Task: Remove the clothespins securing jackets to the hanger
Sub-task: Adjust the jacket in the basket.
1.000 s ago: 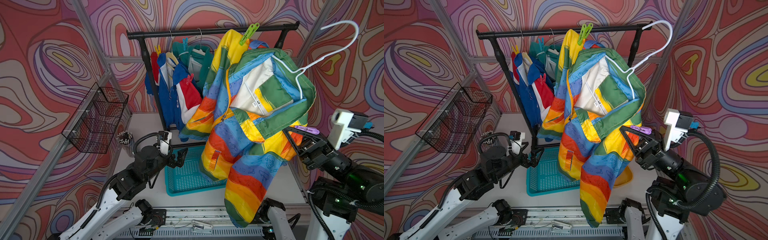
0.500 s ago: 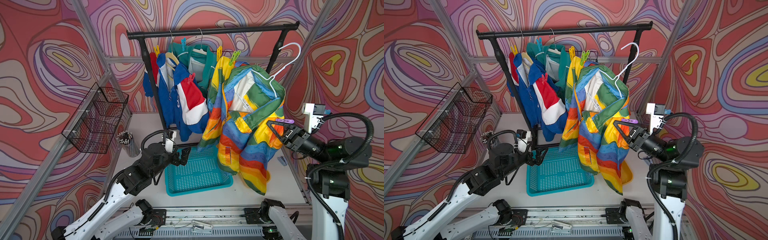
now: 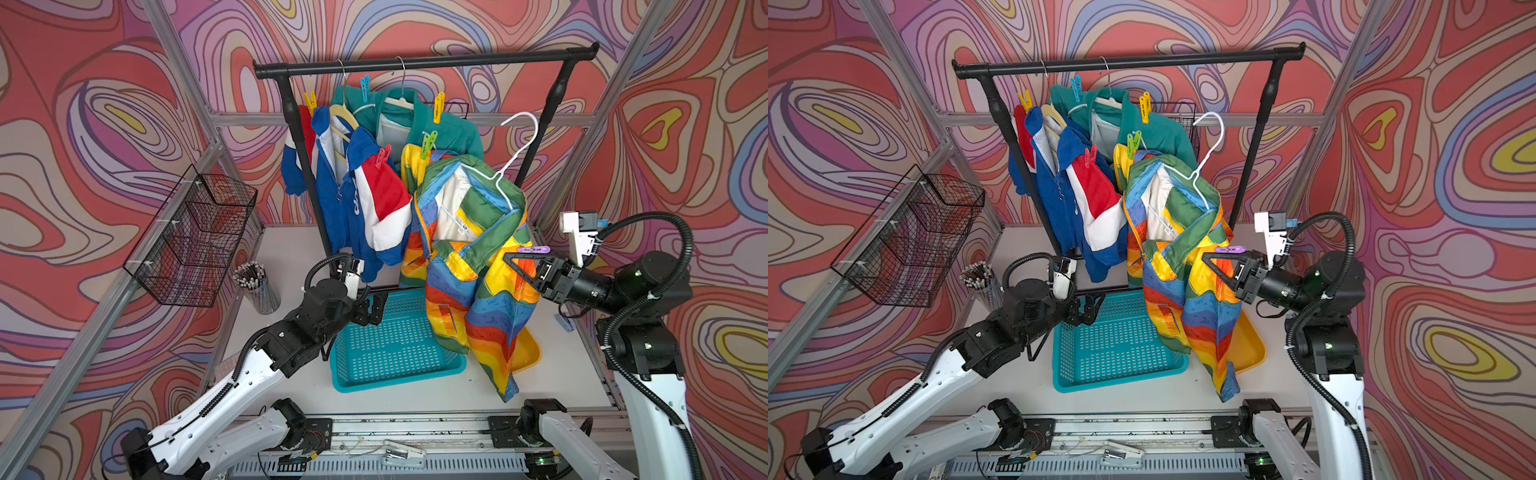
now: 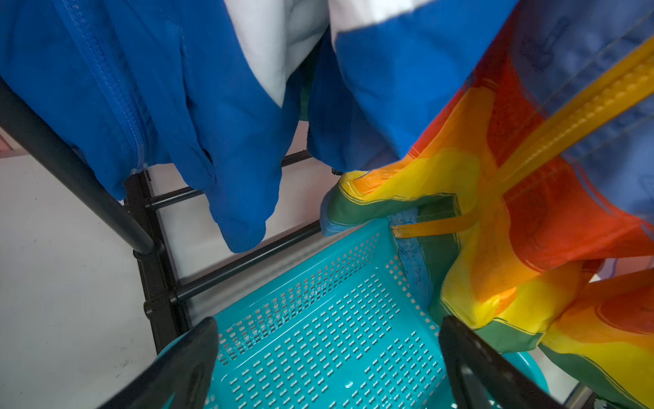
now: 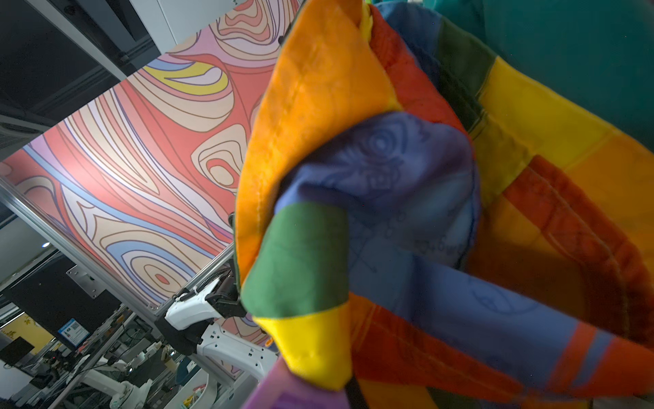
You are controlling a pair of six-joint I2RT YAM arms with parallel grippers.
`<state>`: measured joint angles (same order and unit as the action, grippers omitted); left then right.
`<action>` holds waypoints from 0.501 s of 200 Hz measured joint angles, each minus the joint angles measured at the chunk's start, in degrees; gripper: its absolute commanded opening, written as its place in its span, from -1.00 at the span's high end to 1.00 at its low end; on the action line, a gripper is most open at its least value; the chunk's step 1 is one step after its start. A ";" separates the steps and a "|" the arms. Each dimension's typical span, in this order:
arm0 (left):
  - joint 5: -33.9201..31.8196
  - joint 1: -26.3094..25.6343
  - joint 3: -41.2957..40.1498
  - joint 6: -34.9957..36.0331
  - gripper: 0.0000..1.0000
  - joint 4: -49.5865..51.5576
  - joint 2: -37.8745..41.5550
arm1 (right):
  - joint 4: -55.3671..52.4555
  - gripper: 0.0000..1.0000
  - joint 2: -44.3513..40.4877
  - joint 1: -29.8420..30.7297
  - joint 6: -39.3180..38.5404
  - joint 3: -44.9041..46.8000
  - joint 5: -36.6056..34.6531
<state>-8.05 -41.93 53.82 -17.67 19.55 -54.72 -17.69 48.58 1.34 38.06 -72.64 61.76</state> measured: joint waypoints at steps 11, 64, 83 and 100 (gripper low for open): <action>-0.11 0.20 0.37 0.09 -1.00 -0.04 -1.31 | -1.09 1.00 0.94 2.89 -1.84 0.02 -1.22; -1.38 1.22 0.72 0.33 -1.00 0.04 -0.87 | -12.74 1.00 12.61 37.38 -18.43 -7.43 -24.39; -1.66 3.10 0.02 0.33 -1.00 0.37 1.86 | -14.97 1.00 15.96 43.15 -22.05 -9.42 -29.55; -1.53 6.03 -2.08 0.09 -1.00 0.90 5.77 | -15.41 1.00 16.94 44.41 -23.52 -9.66 -32.74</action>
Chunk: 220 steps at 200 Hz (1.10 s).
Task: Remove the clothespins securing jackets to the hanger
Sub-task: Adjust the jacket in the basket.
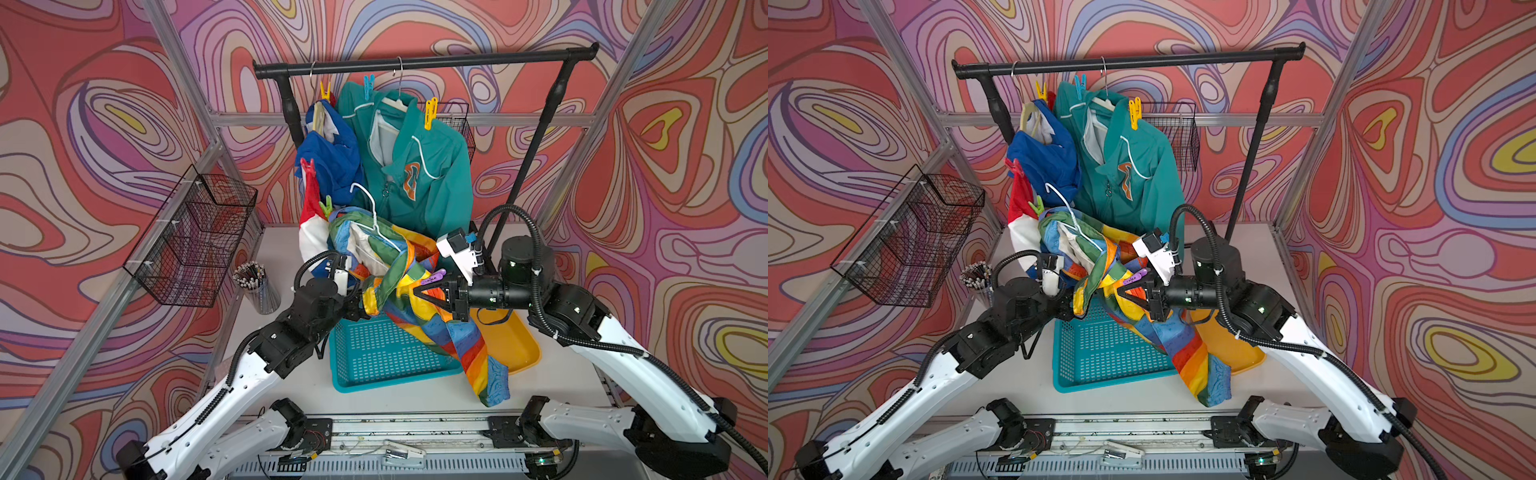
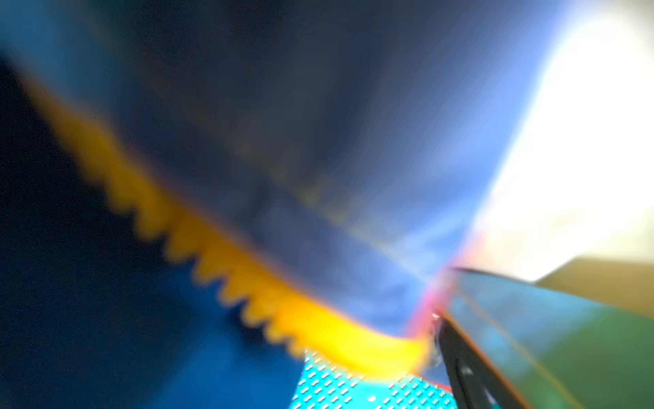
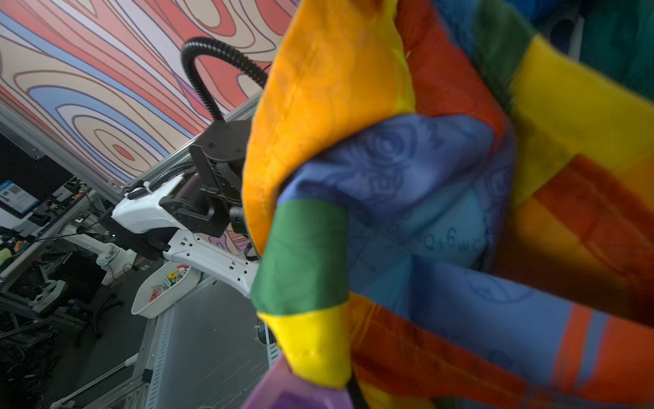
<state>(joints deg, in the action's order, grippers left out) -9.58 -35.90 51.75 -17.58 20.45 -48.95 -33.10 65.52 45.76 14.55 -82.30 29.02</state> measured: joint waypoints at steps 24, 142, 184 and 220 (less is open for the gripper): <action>-0.13 3.48 -3.15 -0.79 -1.00 0.92 4.83 | -2.45 1.00 2.03 5.16 -1.42 -2.36 -4.81; -7.13 -22.01 -7.72 -7.80 -0.92 5.14 10.88 | -14.10 1.00 21.14 12.48 -10.69 -28.04 -16.24; -22.62 -43.89 -8.39 -10.99 -0.96 4.70 5.60 | -14.16 1.00 20.92 7.82 -11.45 -28.06 -15.89; -26.67 -51.49 -9.18 -12.00 -1.00 -0.13 -1.29 | -13.66 1.00 20.68 4.59 -11.41 -27.36 -14.69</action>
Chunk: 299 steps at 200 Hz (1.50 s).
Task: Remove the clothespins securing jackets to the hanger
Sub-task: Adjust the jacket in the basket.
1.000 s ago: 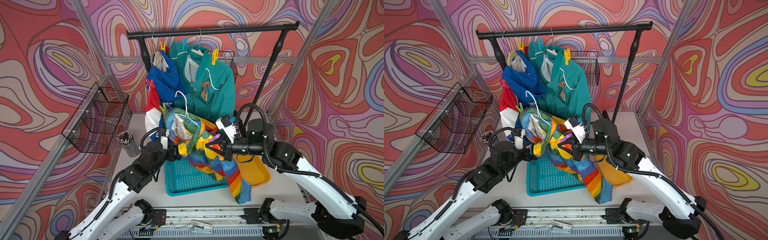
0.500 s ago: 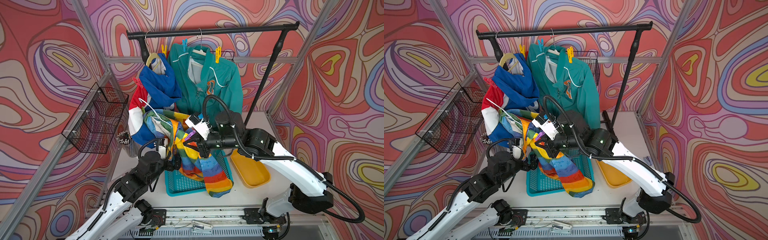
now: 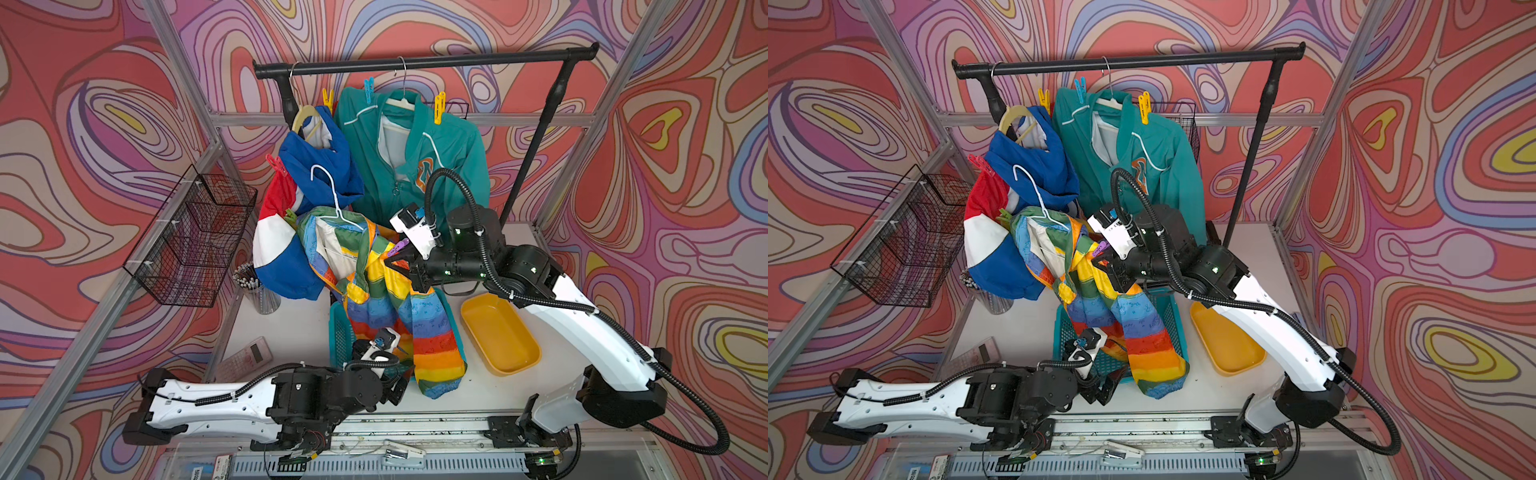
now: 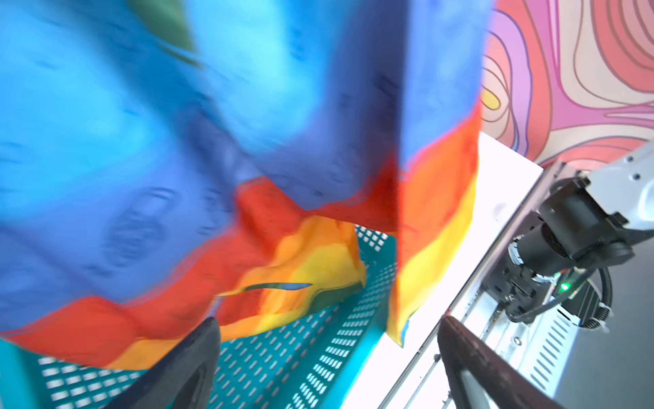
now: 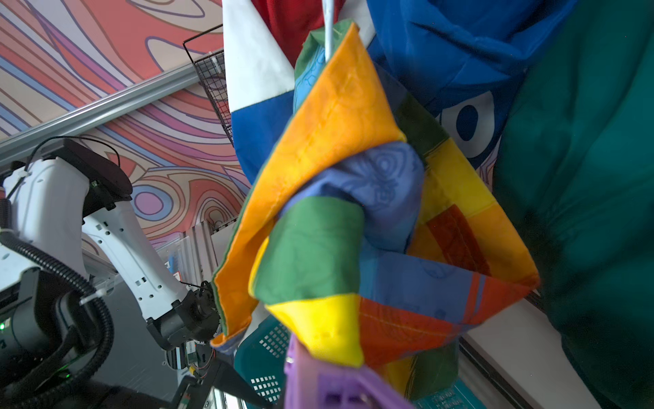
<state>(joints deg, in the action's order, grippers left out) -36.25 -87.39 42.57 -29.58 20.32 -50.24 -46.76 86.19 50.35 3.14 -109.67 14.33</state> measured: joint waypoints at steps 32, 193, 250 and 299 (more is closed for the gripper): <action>1.40 -0.39 -2.45 0.02 -1.00 -8.13 -3.78 | 1.57 1.00 -1.09 -1.25 0.61 3.04 1.53; 12.44 13.31 1.51 5.35 1.00 -24.81 -20.52 | 3.43 1.00 -3.80 -2.01 2.82 5.73 1.88; 7.08 14.23 4.83 8.66 1.00 -19.04 -16.17 | 2.05 1.00 -3.80 -2.05 3.89 3.76 2.32; -3.87 15.69 7.28 11.65 1.00 -13.84 -16.44 | 2.10 1.00 -3.93 -2.05 4.74 3.61 4.24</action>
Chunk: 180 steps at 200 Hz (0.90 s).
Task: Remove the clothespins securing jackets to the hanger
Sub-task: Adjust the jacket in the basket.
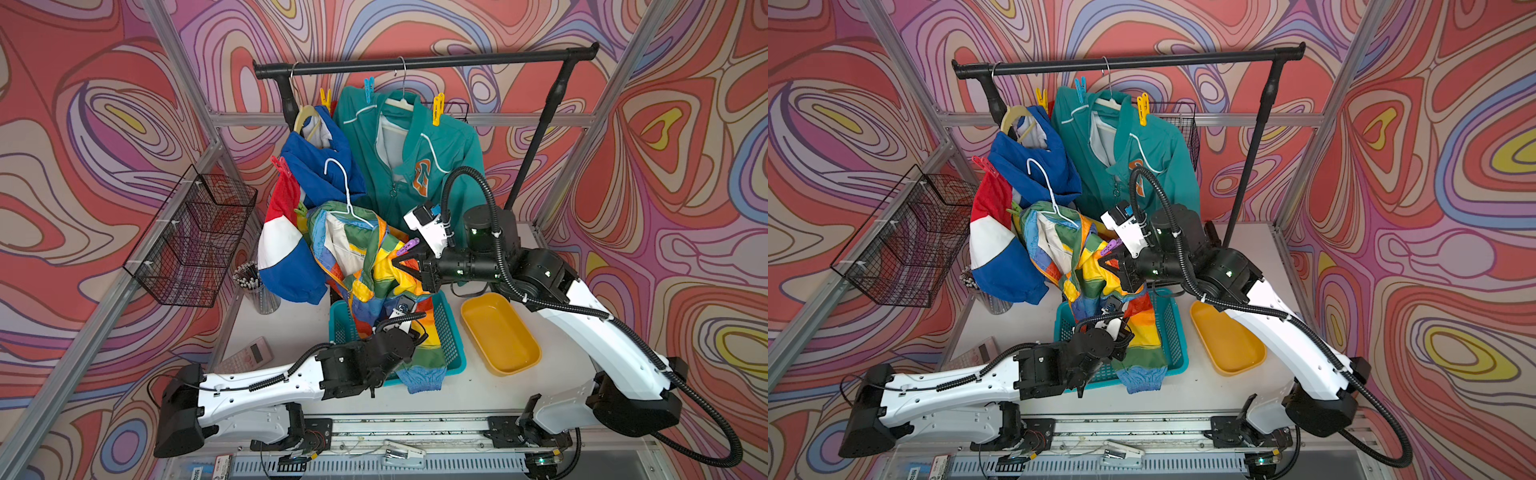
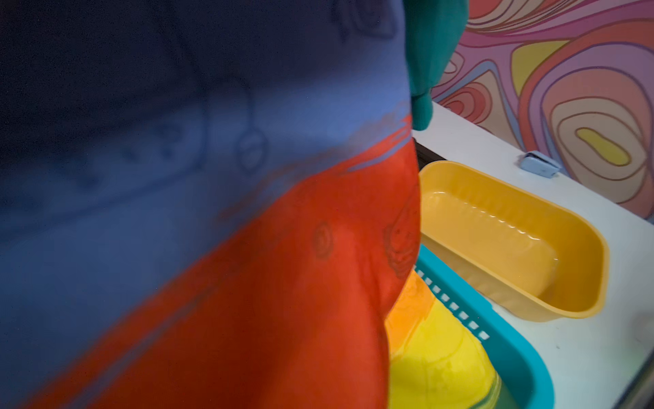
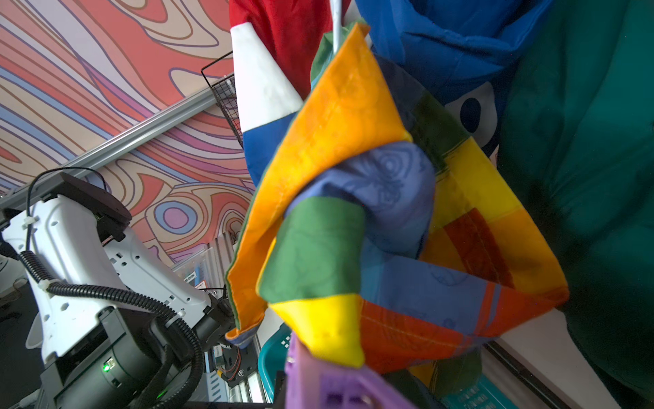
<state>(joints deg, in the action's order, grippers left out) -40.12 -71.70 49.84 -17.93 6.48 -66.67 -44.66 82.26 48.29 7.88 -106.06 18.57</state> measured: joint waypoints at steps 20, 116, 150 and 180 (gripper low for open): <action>-2.12 1.22 1.22 1.14 1.00 0.46 -2.08 | -0.20 1.00 -0.44 0.00 -0.20 0.00 0.00; -1.33 2.62 1.97 -1.73 1.00 0.15 -12.66 | -1.60 1.00 -2.60 -0.33 -2.51 4.81 -2.03; 1.49 2.75 0.50 -4.07 1.00 -0.70 -12.72 | -0.92 1.00 -4.42 -0.72 -2.49 8.17 -2.84; 4.13 2.75 0.70 -5.51 0.52 -0.83 -13.64 | 0.17 1.00 -5.57 -1.14 -2.47 10.29 -3.17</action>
<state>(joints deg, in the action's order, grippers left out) -35.99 -68.95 50.54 -23.44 5.65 -80.31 -44.49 76.69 47.16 5.41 -95.77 15.40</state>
